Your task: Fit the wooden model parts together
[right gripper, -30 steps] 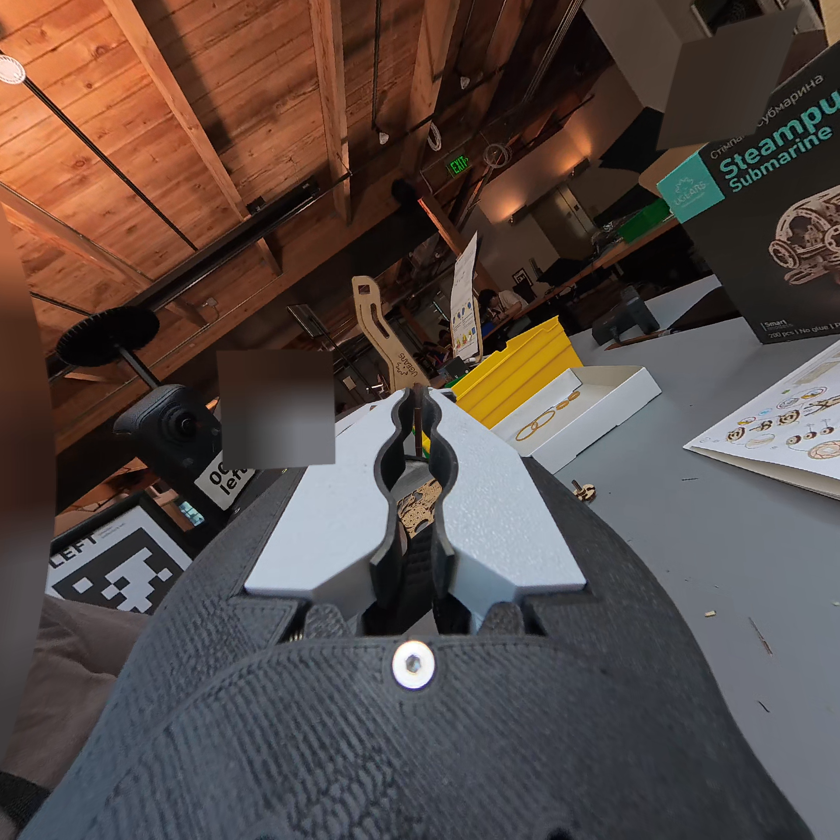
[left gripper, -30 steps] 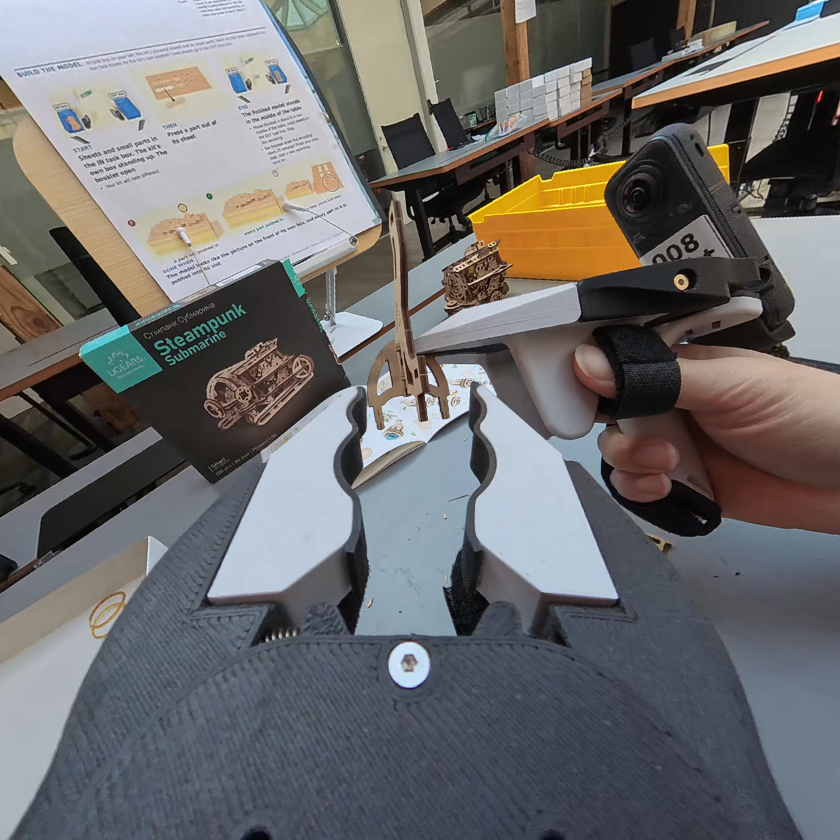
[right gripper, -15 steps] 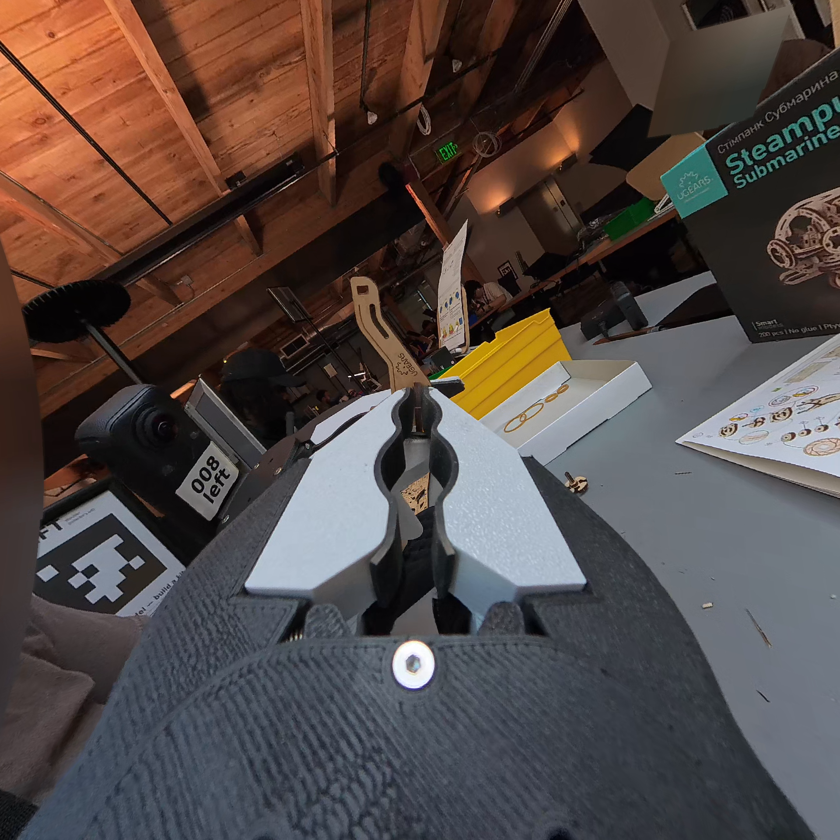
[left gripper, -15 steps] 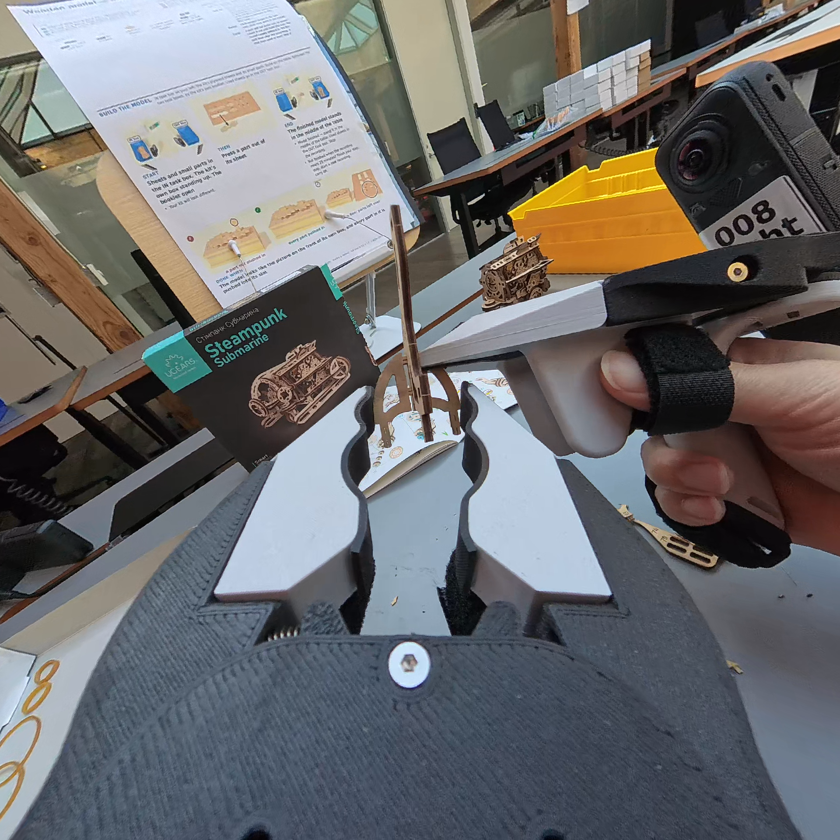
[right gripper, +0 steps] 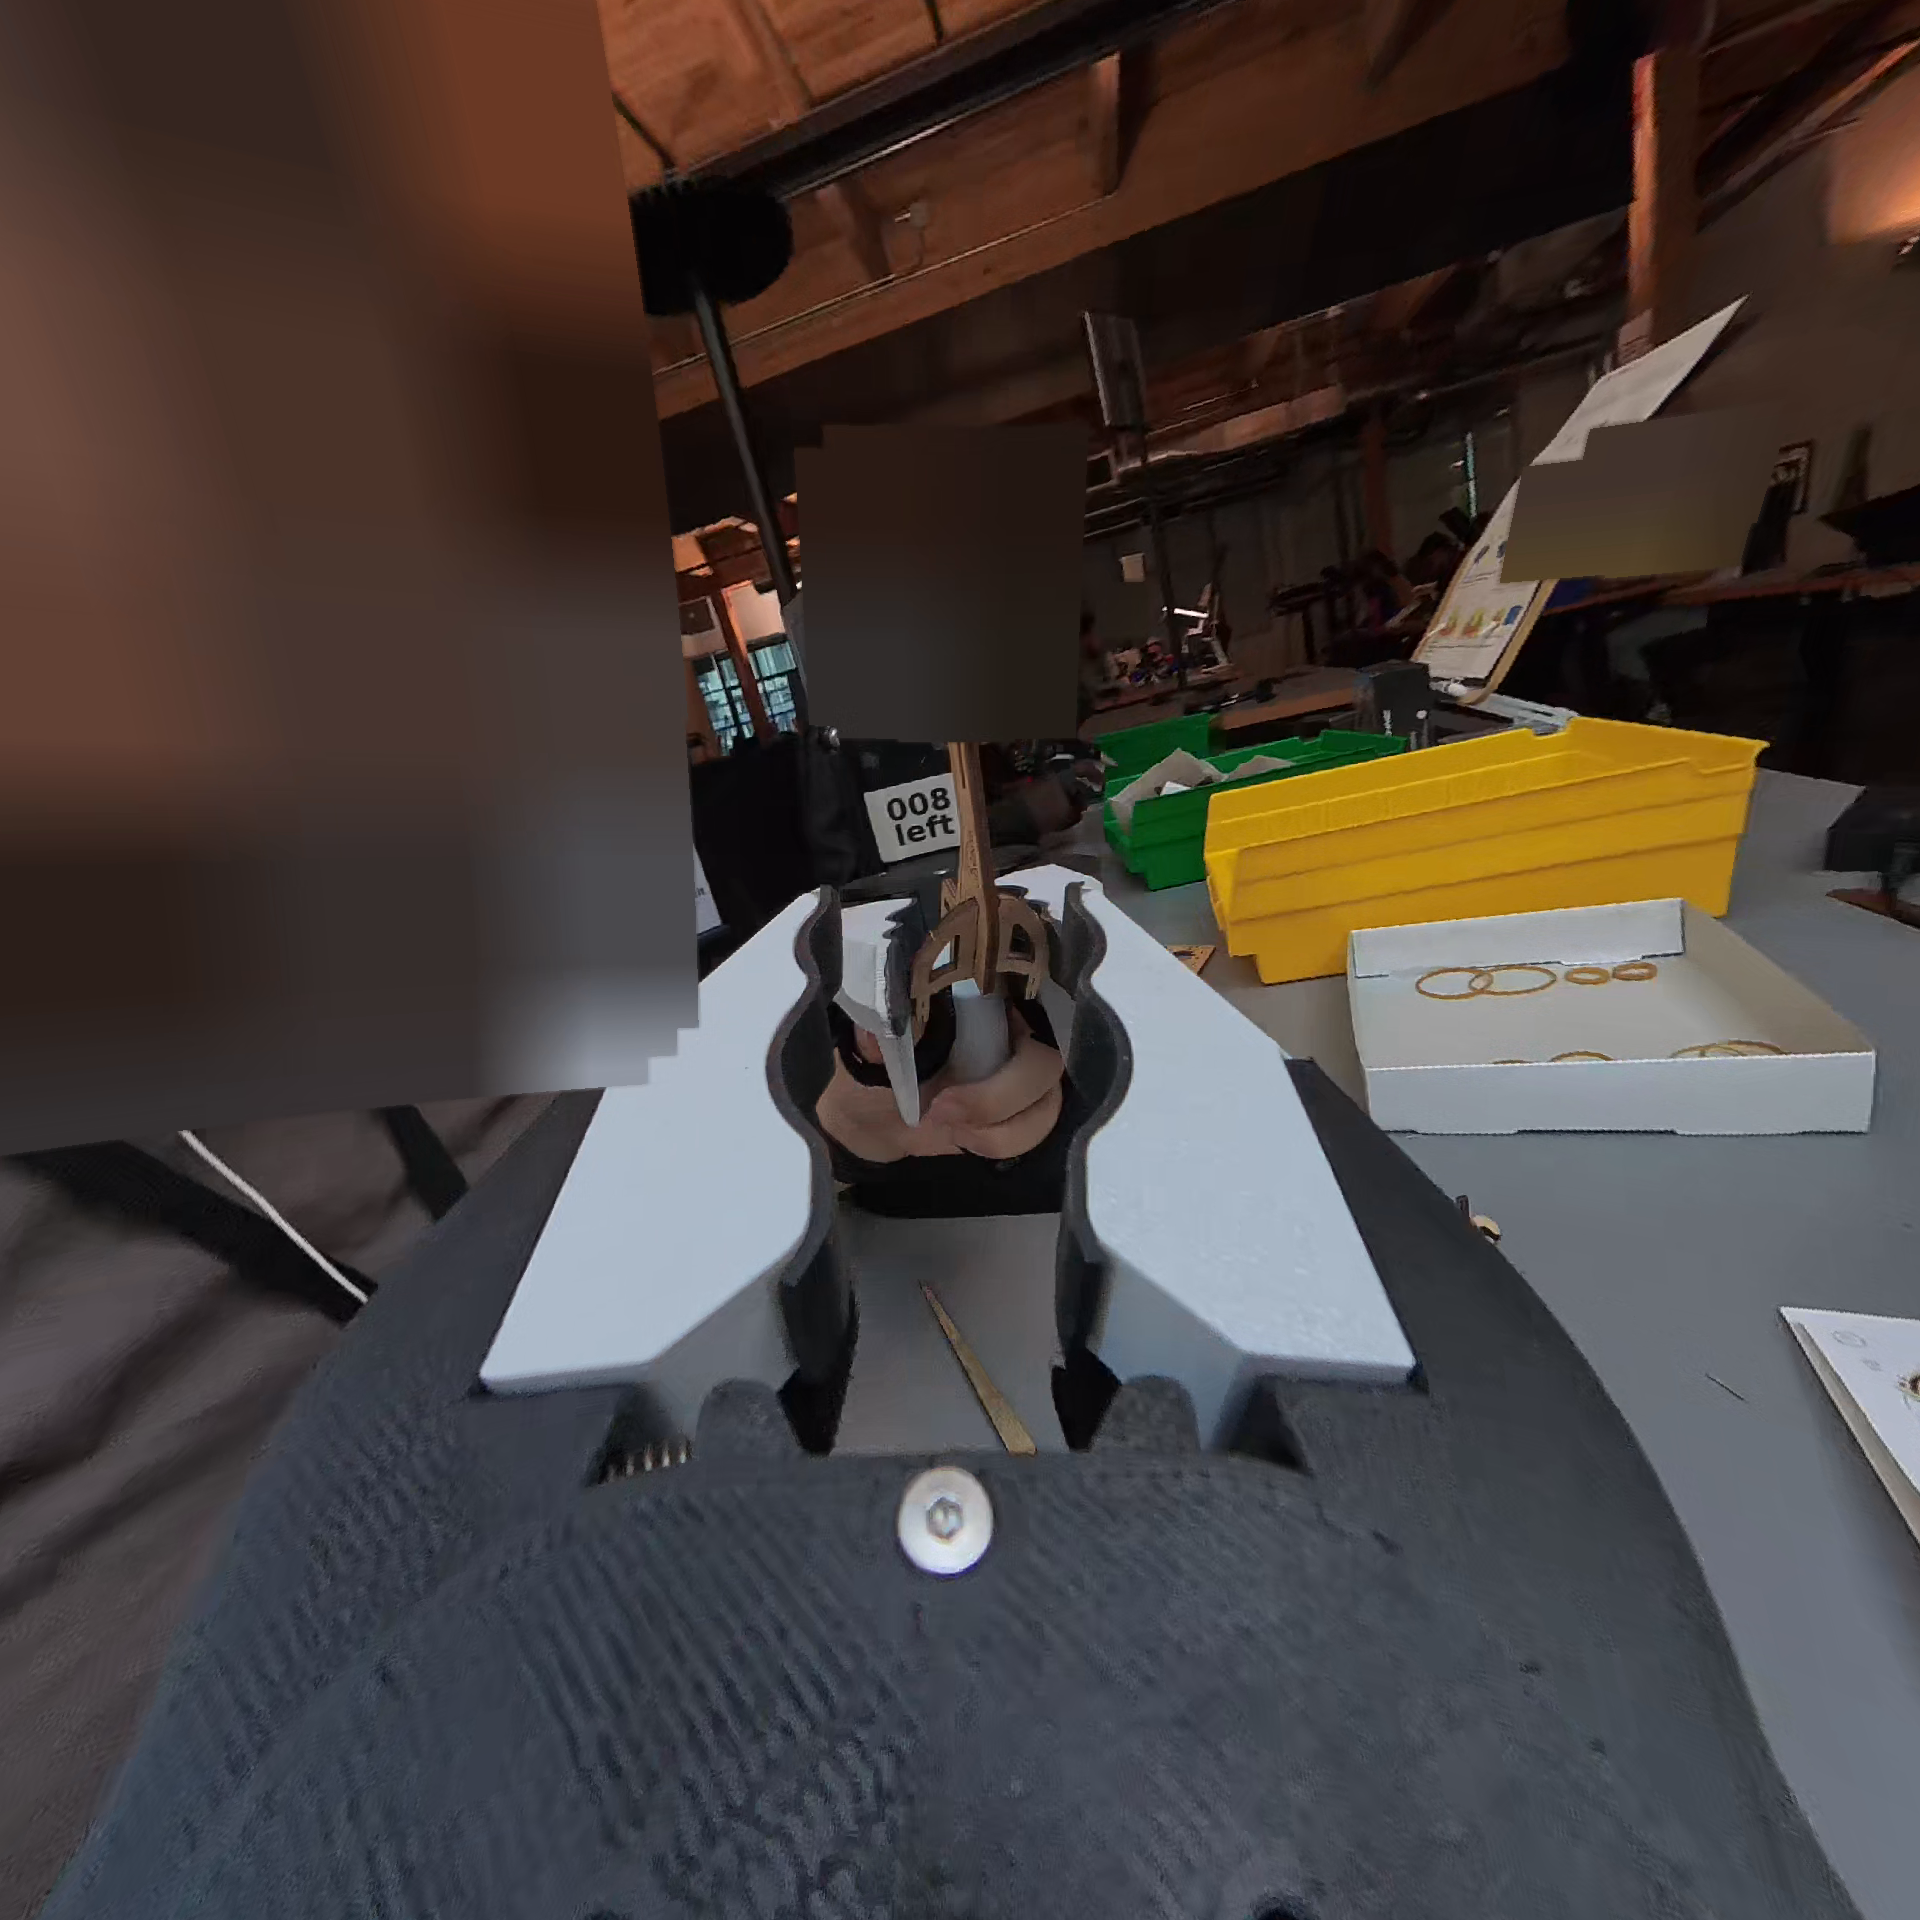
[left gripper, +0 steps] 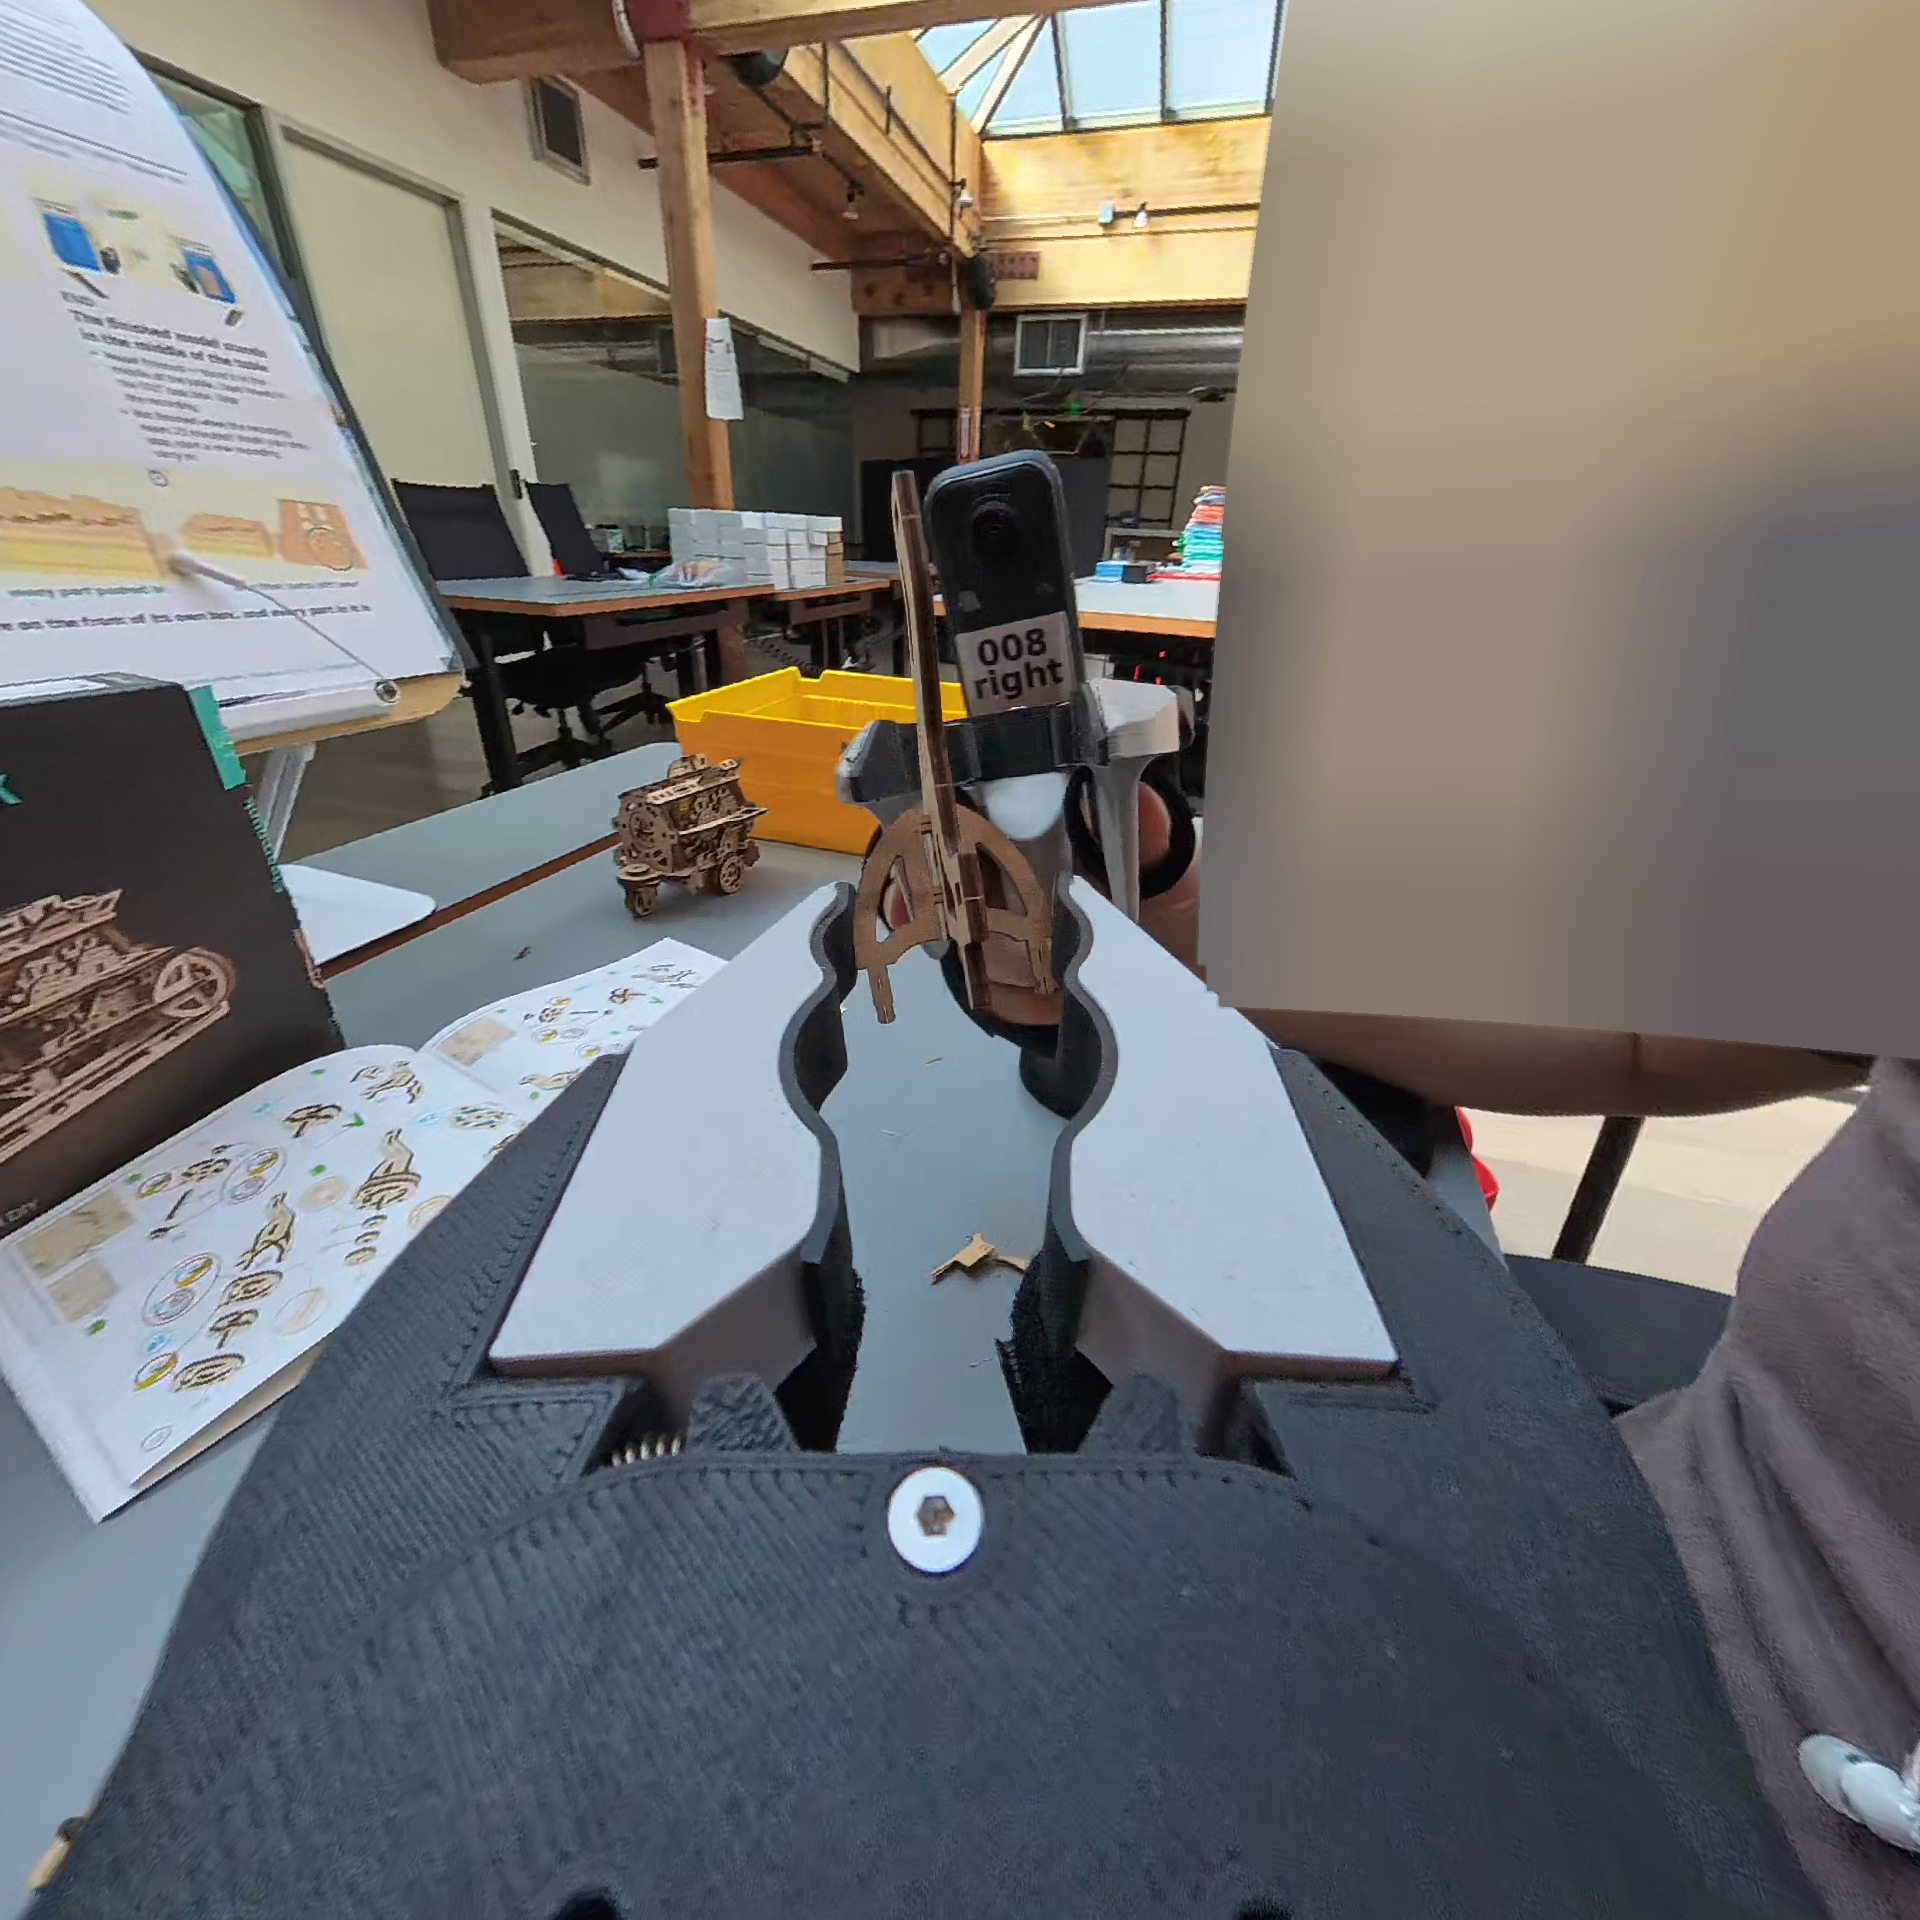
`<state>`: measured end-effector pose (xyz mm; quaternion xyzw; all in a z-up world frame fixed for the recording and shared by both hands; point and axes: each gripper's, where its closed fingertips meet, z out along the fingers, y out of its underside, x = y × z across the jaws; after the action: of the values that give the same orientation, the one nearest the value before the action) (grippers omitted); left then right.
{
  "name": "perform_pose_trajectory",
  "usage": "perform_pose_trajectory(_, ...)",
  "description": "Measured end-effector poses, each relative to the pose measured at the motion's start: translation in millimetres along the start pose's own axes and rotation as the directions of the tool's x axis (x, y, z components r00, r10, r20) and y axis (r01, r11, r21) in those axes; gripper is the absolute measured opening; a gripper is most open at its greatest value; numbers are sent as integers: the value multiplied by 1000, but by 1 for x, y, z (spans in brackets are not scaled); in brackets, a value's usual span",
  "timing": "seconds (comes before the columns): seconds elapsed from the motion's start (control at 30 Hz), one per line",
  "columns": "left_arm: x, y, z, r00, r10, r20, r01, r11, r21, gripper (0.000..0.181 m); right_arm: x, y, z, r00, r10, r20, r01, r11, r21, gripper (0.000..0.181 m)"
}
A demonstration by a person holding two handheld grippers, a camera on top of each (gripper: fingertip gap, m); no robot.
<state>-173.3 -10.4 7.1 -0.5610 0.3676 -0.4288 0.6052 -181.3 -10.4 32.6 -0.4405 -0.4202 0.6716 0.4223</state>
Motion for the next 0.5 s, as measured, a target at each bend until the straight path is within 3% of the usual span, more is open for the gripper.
perform_pose_trajectory(0.03,5,-2,0,999,-3,-38,3,1000,13,35,-3,2,0,999,-26,34,27,999,-28,40)
perform_pose_trajectory(0.13,13,-5,-1,996,4,-90,0,999,36,35,-9,7,6,993,-61,96,69,994,-82,39)
perform_pose_trajectory(0.33,27,-9,1,990,80,-117,-76,996,37,35,-22,7,13,983,-87,163,94,995,-34,23)
perform_pose_trajectory(0.5,35,-8,4,981,128,-147,-130,992,1,35,-34,8,11,968,-158,194,168,985,-36,26)
